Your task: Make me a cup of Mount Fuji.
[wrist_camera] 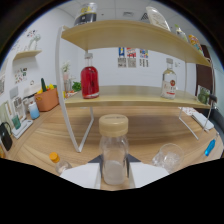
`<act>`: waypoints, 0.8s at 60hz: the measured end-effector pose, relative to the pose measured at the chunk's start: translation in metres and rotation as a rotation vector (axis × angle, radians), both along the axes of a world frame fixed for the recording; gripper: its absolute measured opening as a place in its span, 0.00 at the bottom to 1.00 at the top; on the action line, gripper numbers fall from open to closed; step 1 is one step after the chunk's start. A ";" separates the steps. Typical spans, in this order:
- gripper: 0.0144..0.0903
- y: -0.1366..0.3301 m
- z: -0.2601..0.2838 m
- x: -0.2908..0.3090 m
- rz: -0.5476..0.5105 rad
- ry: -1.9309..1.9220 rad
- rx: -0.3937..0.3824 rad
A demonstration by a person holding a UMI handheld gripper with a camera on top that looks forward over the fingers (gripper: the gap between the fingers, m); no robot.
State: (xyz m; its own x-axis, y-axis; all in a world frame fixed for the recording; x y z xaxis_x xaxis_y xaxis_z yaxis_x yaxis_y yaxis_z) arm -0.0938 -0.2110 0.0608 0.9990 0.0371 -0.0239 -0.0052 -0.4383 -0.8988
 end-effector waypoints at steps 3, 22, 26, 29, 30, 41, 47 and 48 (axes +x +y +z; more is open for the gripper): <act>0.30 0.000 -0.007 -0.004 0.011 0.003 -0.016; 0.34 -0.017 -0.008 -0.008 0.029 -0.005 0.011; 0.36 -0.021 -0.008 -0.010 0.035 0.004 0.011; 0.39 -0.023 -0.008 -0.011 0.046 0.007 0.000; 0.42 -0.024 -0.009 -0.011 0.047 0.007 -0.006; 0.94 -0.037 0.020 -0.007 0.057 0.026 -0.011; 0.94 -0.049 0.057 0.004 0.040 0.016 0.020; 0.94 -0.051 0.063 0.006 0.039 0.010 0.028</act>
State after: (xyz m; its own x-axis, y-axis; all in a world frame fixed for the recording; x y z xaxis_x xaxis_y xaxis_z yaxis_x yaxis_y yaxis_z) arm -0.0874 -0.2621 0.1241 0.9965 0.0767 -0.0324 0.0022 -0.4132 -0.9106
